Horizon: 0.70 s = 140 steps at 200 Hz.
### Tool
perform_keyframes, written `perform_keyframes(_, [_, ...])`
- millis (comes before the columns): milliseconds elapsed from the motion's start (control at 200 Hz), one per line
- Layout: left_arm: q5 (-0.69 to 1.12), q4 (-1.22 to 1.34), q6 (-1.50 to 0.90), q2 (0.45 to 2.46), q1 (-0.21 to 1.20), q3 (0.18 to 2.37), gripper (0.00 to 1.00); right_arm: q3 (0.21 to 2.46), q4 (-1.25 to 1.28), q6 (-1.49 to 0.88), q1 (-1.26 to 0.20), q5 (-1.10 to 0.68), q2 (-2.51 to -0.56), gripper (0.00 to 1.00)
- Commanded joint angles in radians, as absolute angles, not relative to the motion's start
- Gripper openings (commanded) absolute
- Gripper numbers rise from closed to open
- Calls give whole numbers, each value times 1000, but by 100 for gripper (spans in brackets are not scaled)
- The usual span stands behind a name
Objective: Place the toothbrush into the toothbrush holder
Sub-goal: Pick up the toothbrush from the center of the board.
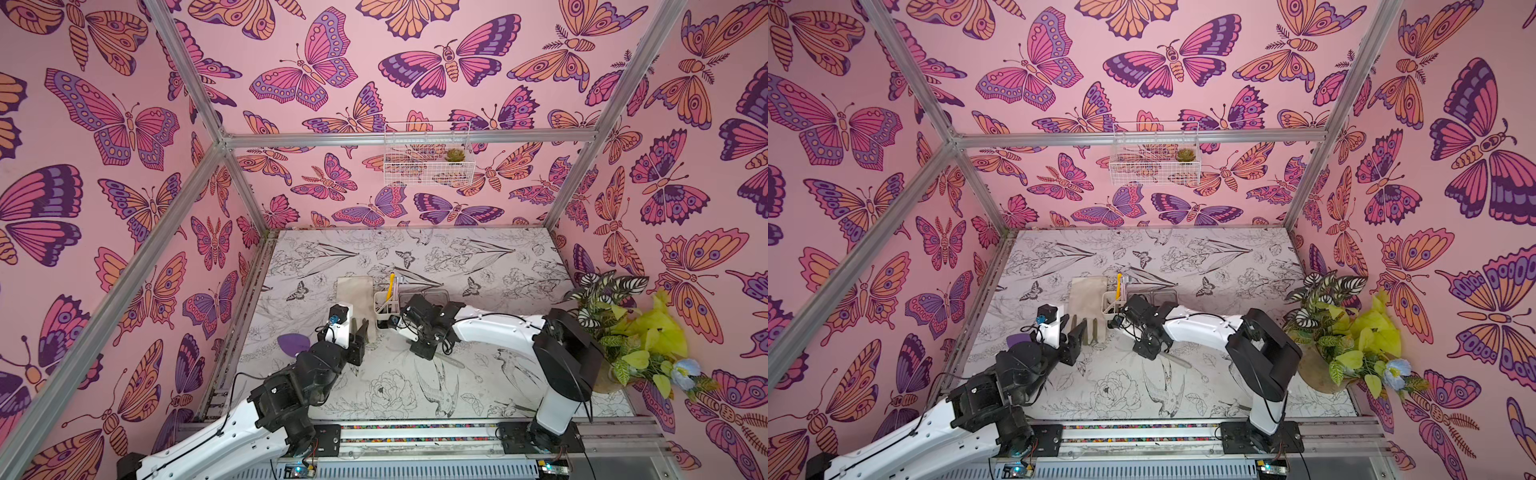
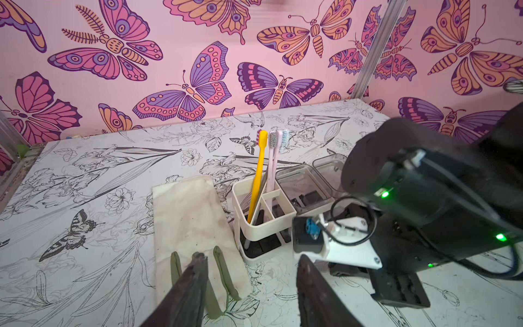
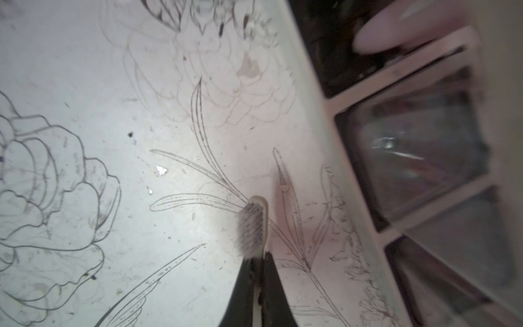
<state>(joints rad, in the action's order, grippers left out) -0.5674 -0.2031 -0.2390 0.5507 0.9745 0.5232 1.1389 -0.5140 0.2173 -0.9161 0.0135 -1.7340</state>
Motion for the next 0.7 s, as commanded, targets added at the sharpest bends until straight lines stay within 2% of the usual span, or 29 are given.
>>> perform_keyframes(0, [-545,-201,-231,562,968,547,53,1126,-455,154,-911,51,-1630,0])
perform_keyframes(360, [-448,-201,-260,603,967,594,53,1050,-346,78,-909,76,-1345,0])
perform_keyframes(531, [-319,-221,-276,692,961,681,54,1013,-303,64,-910,35,-1261,0])
perform_keyframes(696, [-271,-234,-267,765,960,748,54,997,-290,56,-910,51,-1222,0])
